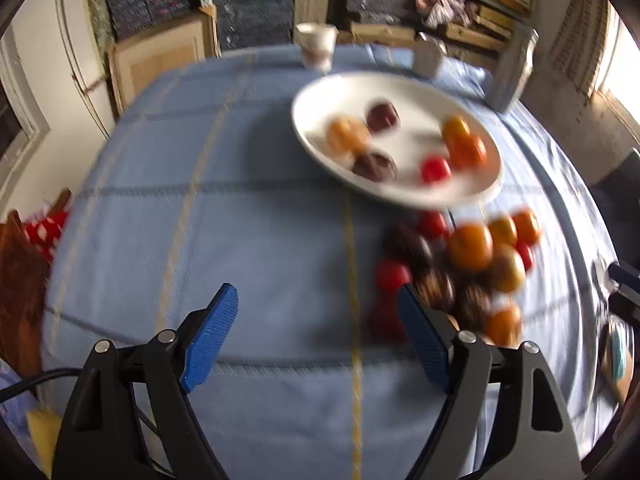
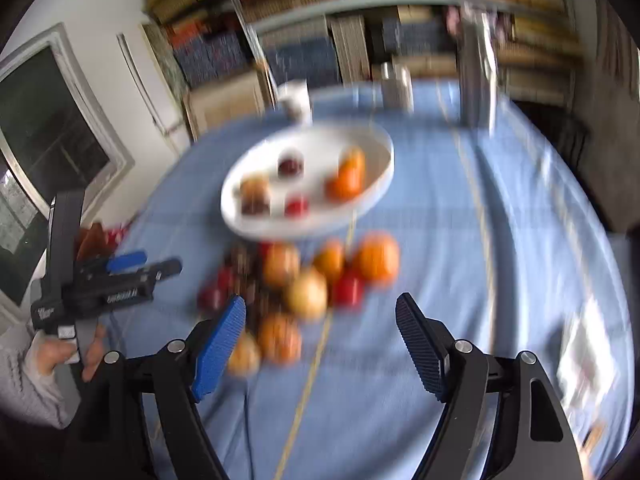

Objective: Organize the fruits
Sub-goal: 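Withdraw both open tools from the plate toward the fruit cluster, then grasp the dark red round fruit with the left tool and lift it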

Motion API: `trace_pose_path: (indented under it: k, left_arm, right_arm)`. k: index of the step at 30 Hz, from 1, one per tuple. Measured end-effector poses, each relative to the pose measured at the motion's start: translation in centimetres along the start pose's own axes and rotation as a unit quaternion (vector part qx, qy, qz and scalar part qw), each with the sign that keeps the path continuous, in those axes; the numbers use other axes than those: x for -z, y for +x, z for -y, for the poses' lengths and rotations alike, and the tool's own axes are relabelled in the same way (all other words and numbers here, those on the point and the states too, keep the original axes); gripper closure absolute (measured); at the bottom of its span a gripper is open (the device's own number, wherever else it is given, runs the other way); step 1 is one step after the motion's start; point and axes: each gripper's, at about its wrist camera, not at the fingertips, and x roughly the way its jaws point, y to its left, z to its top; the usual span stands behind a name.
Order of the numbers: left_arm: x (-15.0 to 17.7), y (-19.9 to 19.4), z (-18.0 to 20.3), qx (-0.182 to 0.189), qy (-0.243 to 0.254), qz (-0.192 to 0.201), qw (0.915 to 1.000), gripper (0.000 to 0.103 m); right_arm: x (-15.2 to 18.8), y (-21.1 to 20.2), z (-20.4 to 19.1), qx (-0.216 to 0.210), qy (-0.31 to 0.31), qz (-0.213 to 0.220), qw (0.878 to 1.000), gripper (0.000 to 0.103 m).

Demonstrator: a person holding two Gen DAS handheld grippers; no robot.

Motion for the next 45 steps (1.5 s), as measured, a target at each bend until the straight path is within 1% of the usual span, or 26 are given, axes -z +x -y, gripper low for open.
trace_pose_path:
  k: [3,6,8,9,13,14,16,22,23,25,26,27,28,29,31,33,36,41,45]
  left_arm:
    - [1.0,0.0,1.1,0.012,0.011,0.000,0.9999,0.023]
    - [1.1,0.2,2.0,0.026,0.020,0.007,0.9994,0.023]
    - [1.0,0.6,2.2,0.030,0.021,0.004,0.9993,0.023]
    - [1.1,1.0,2.1,0.033,0.019,0.003,0.9993,0.023]
    - [1.1,2.3,1.6,0.041,0.006,-0.005,0.9991,0.024]
    - [1.1,2.5,1.3,0.045,0.004,-0.006,0.9990,0.026]
    - [1.2,2.9,1.2,0.049,0.004,-0.011,0.9987,0.030]
    - [1.5,3.7,1.8,0.066,0.010,-0.020,0.9975,0.030]
    - [1.5,4.0,2.0,0.068,0.013,-0.024,0.9973,0.032]
    - [1.5,4.1,2.1,0.067,0.011,-0.017,0.9976,0.034]
    - [1.4,4.3,1.9,0.071,0.005,-0.020,0.9973,0.041]
    - [1.3,4.4,1.7,0.080,-0.002,-0.024,0.9965,0.045]
    - [1.3,4.6,1.6,0.098,-0.007,-0.029,0.9947,0.052]
    - [1.4,4.6,1.7,0.104,-0.006,-0.029,0.9941,0.057]
    - [1.6,4.3,2.2,0.107,0.009,-0.027,0.9938,0.064]
    - [1.8,4.0,2.5,0.103,0.016,-0.025,0.9942,0.064]
    - [2.1,3.9,2.3,0.103,0.013,-0.023,0.9943,0.065]
    - [2.2,2.6,0.8,0.090,-0.007,-0.012,0.9959,0.065]
    - [2.6,0.7,-0.7,0.072,-0.019,-0.001,0.9972,0.065]
  right_arm:
    - [1.2,-0.7,-0.7,0.004,-0.017,-0.009,1.000,0.025]
    - [1.6,-2.3,-1.6,0.019,-0.040,0.010,0.999,0.024]
    - [1.9,-3.2,-1.7,0.026,-0.048,0.018,0.998,0.021]
    - [2.1,-3.7,-1.8,0.030,-0.049,0.019,0.998,0.019]
    - [2.4,-4.4,-1.2,0.047,-0.037,0.021,0.998,0.018]
    - [2.3,-4.4,-0.9,0.050,-0.034,0.022,0.998,0.018]
    - [2.5,-4.5,-0.8,0.053,-0.029,0.021,0.998,0.018]
    - [2.7,-4.4,-1.3,0.051,-0.039,0.015,0.998,0.018]
    - [2.7,-4.4,-1.4,0.051,-0.041,0.014,0.998,0.018]
    - [2.7,-4.3,-1.5,0.051,-0.044,0.013,0.998,0.018]
    - [2.7,-4.4,-1.5,0.051,-0.045,0.013,0.998,0.018]
    - [2.7,-4.4,-1.5,0.051,-0.045,0.013,0.998,0.018]
    - [2.7,-4.4,-1.4,0.052,-0.044,0.013,0.998,0.018]
    - [2.7,-4.4,-1.3,0.052,-0.042,0.014,0.998,0.018]
    - [2.6,-4.3,-1.2,0.051,-0.039,0.013,0.998,0.018]
    - [2.5,-4.2,-1.2,0.049,-0.039,0.012,0.998,0.018]
    - [2.4,-3.6,-1.4,0.041,-0.042,0.005,0.998,0.018]
    - [2.1,-2.6,-1.6,0.029,-0.045,-0.005,0.999,0.018]
    - [1.6,-0.5,-1.9,0.011,-0.045,-0.023,0.999,0.018]
